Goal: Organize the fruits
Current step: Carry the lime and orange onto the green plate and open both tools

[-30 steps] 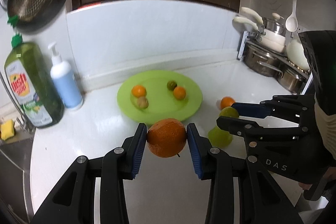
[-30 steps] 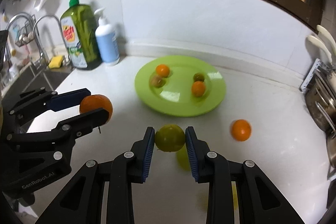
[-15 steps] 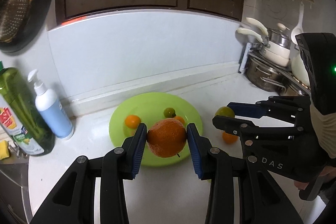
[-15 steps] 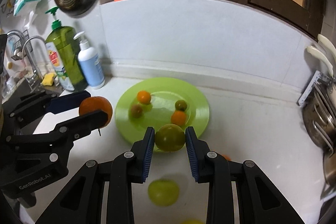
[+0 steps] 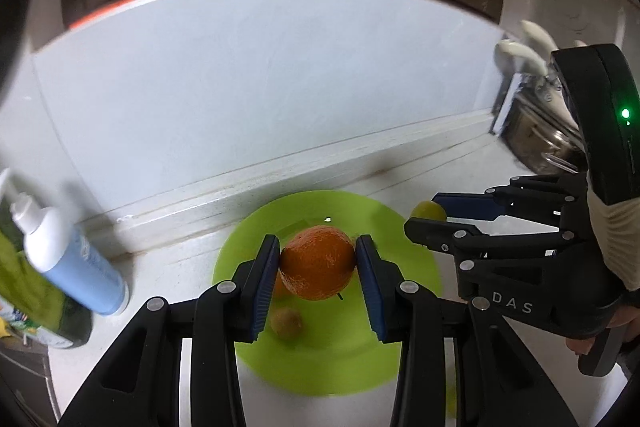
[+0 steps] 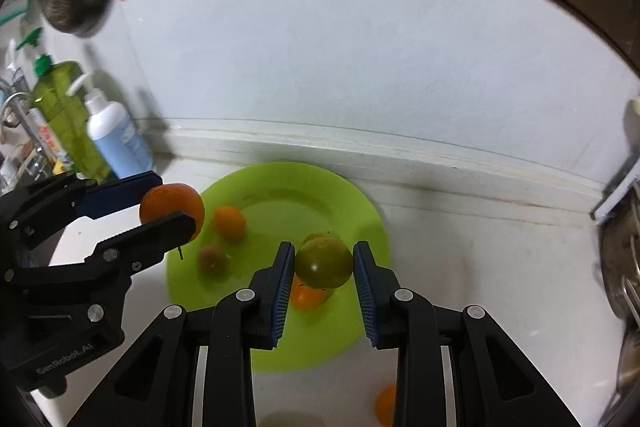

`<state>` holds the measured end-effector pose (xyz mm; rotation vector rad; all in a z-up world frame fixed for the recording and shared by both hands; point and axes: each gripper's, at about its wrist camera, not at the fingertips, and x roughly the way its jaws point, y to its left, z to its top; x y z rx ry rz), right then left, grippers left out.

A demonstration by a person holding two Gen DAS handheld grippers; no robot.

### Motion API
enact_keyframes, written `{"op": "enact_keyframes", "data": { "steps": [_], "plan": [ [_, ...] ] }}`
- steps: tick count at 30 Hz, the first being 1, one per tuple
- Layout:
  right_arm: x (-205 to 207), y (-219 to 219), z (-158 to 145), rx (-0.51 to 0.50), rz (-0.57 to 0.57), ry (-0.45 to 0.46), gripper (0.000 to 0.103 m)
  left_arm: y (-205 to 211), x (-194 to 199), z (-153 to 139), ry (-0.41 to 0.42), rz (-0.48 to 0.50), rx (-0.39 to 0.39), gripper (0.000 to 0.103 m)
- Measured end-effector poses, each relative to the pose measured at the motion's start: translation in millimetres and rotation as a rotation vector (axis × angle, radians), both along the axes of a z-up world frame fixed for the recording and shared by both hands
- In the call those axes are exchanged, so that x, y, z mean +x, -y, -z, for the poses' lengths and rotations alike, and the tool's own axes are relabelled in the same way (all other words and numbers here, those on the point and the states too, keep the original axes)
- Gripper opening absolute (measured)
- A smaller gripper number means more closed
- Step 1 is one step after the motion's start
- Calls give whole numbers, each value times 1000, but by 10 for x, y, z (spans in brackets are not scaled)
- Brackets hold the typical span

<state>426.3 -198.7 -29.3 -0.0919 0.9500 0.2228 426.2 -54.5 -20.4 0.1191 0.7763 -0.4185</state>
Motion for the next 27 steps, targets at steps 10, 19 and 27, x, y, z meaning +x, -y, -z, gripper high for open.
{"op": "enact_keyframes", "data": {
  "steps": [10,19,27],
  "plan": [
    [553,44,409,7,17,-106,31,57,522,331,-91,-9,30,39],
    [714,71,535,0,21,-142,31,163,786,568,-162,-5,55,39],
    [752,70,590,2,19,-155,32,181,841,537,-139,-18,49,39]
  ]
}}
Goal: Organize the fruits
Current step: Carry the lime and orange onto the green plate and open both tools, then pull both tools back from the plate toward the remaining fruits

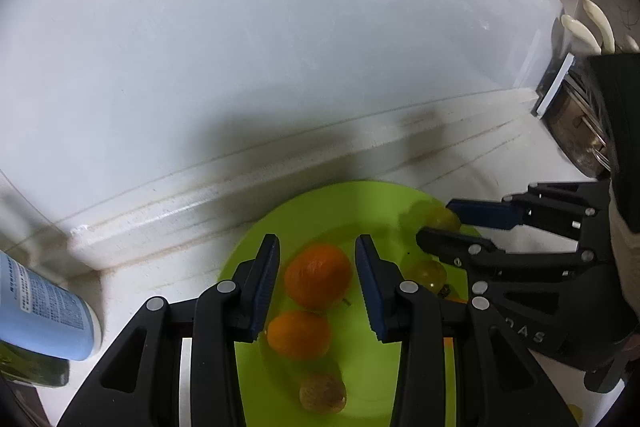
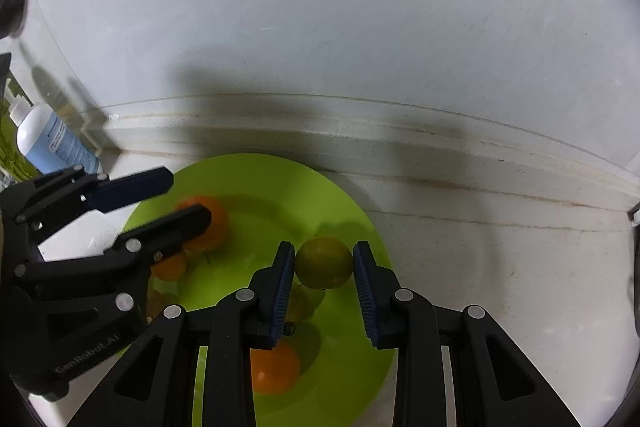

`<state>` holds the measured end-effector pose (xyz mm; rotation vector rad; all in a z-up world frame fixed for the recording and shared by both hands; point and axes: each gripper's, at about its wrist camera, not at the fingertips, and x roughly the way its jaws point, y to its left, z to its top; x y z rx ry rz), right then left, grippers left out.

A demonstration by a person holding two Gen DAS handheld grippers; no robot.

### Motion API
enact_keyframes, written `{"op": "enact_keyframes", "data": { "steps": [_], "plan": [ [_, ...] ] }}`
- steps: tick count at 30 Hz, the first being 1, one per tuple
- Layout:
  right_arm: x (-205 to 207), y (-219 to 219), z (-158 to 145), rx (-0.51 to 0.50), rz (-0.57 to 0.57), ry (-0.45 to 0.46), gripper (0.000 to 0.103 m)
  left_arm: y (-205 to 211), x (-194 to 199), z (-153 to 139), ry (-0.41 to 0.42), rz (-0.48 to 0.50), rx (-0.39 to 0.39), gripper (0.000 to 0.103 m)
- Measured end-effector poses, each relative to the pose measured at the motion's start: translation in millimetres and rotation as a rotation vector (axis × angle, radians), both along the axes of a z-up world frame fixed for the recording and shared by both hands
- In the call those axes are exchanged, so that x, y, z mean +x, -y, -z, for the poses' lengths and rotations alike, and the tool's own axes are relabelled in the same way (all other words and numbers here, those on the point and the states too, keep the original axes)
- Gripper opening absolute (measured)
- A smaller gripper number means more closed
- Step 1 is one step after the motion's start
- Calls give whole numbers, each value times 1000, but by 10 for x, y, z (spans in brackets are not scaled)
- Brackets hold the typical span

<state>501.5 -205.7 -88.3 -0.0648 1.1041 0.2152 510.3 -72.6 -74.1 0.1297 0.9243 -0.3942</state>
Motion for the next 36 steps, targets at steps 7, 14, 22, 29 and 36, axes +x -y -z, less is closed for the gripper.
{"op": "enact_keyframes", "data": {
  "steps": [7,14,22,29,36],
  "plan": [
    [-103,8,-105,9,1,18,42,-65,-121,-191,46,-18,-4,42],
    [-442,37,-481,-2,24,108,47,-163,-466,-518,127,-30,-16,53],
    [-1019,63,-993,-6,57,246,54,-171,-1022,-950,237,19,-25,60],
    [-1593,93,-1339,-14,112,341,58,-153,-1559,-1210,299,79,-60,66],
    [-2114,105,-1549,-33,164,407,60,-113,-2010,-1348,332,132,-79,71]
  ]
}}
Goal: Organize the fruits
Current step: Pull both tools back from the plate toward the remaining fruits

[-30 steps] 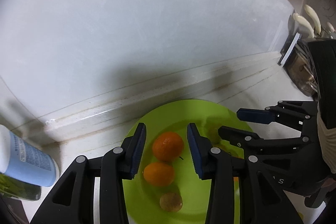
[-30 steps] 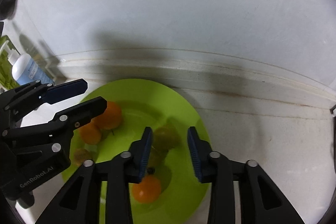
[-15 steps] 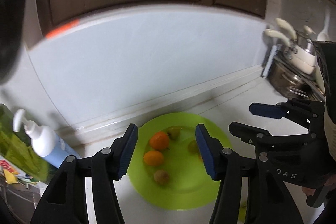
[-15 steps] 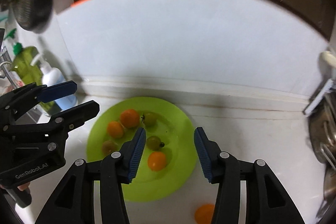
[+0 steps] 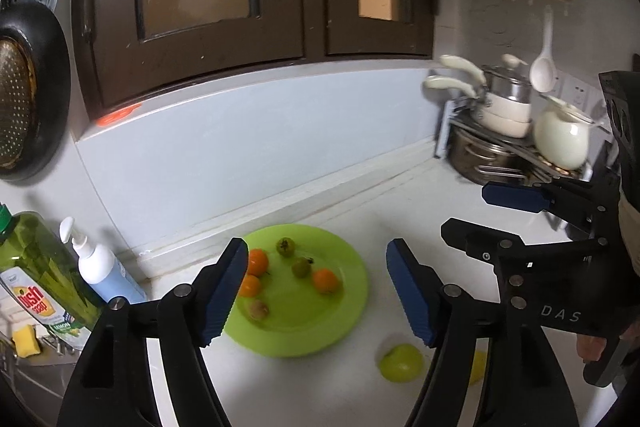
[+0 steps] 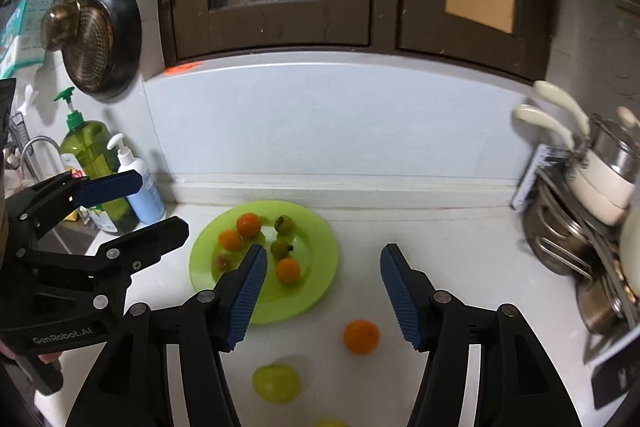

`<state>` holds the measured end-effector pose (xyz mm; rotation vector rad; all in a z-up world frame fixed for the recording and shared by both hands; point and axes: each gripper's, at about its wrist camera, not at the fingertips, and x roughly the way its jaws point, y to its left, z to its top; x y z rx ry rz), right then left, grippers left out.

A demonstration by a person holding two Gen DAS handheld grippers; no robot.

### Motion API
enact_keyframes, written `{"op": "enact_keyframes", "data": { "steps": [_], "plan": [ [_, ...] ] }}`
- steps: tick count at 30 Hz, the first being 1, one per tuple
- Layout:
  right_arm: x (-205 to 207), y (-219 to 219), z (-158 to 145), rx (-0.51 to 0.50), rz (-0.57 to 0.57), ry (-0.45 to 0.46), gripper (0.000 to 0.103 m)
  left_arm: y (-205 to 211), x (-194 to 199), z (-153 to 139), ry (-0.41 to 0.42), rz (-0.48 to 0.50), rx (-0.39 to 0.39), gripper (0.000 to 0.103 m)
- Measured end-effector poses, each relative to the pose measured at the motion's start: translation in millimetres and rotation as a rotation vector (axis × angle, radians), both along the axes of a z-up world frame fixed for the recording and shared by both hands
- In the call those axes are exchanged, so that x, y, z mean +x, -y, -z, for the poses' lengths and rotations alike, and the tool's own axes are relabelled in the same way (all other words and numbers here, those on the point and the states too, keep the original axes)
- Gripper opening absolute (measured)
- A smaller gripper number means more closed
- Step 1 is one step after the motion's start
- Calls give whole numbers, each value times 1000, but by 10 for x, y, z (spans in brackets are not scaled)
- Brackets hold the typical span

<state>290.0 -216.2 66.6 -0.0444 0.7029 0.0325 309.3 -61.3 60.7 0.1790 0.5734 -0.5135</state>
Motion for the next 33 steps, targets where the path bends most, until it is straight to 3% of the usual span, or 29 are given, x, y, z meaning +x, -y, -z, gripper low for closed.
{"op": "enact_keyframes", "data": {
  "steps": [6,12,25,33],
  "plan": [
    [-432,98,-11,-21,44,13,60,76,-310,26,6,53,20,72],
    [-790,138,163,-37,82,-27,60,150,-551,151,-2,102,46,76],
    [-1328,222,595,58,151,-144,60,298,-999,468,35,291,107,76],
    [-1563,272,863,76,254,-191,60,417,-1077,689,11,410,140,76]
  ]
}}
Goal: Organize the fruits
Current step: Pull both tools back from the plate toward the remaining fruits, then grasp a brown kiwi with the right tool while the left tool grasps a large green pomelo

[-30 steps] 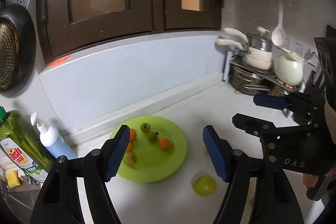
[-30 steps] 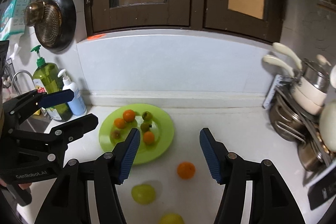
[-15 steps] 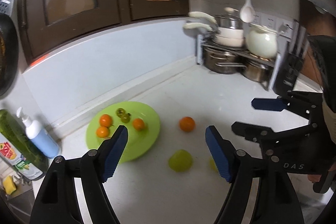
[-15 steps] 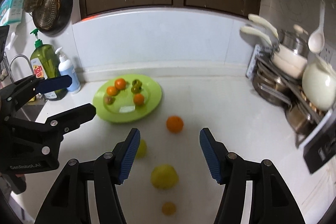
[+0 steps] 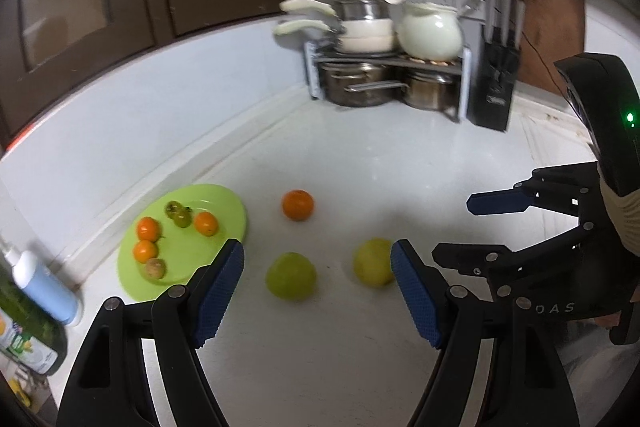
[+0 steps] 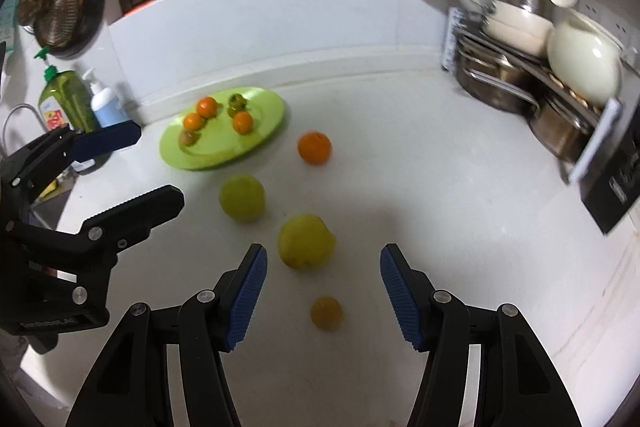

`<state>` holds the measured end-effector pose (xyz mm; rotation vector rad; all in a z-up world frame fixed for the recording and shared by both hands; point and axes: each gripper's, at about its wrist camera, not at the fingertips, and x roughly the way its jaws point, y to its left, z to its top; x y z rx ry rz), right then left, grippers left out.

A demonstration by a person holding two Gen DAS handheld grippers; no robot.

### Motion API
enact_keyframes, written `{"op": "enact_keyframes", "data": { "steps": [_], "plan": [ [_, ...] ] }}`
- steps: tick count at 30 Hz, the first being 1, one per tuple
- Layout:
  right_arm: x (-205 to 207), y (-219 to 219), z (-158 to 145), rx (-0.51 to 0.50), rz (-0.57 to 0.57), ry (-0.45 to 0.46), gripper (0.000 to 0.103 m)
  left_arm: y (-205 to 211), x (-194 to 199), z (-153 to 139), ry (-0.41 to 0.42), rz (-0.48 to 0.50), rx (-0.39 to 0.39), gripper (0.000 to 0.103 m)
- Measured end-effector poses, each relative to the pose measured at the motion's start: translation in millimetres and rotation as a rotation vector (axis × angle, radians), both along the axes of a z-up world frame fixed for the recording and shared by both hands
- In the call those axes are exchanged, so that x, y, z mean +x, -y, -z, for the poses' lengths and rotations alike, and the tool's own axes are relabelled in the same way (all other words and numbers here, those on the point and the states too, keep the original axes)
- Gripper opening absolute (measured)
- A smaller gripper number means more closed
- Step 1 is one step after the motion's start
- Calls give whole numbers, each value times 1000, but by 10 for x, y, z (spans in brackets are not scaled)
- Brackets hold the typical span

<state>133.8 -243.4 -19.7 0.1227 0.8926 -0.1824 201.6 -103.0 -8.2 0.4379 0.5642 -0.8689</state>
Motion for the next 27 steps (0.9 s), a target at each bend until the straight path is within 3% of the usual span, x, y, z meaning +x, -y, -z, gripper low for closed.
{"op": "enact_keyframes", "data": {
  "steps": [10,27],
  "plan": [
    [-75,1,380,30,45,-68,58,152,46,357,-45,110,54,76],
    [15,186,751,126,58,-128,35,533,193,680,-133,194,98,70]
  ]
}}
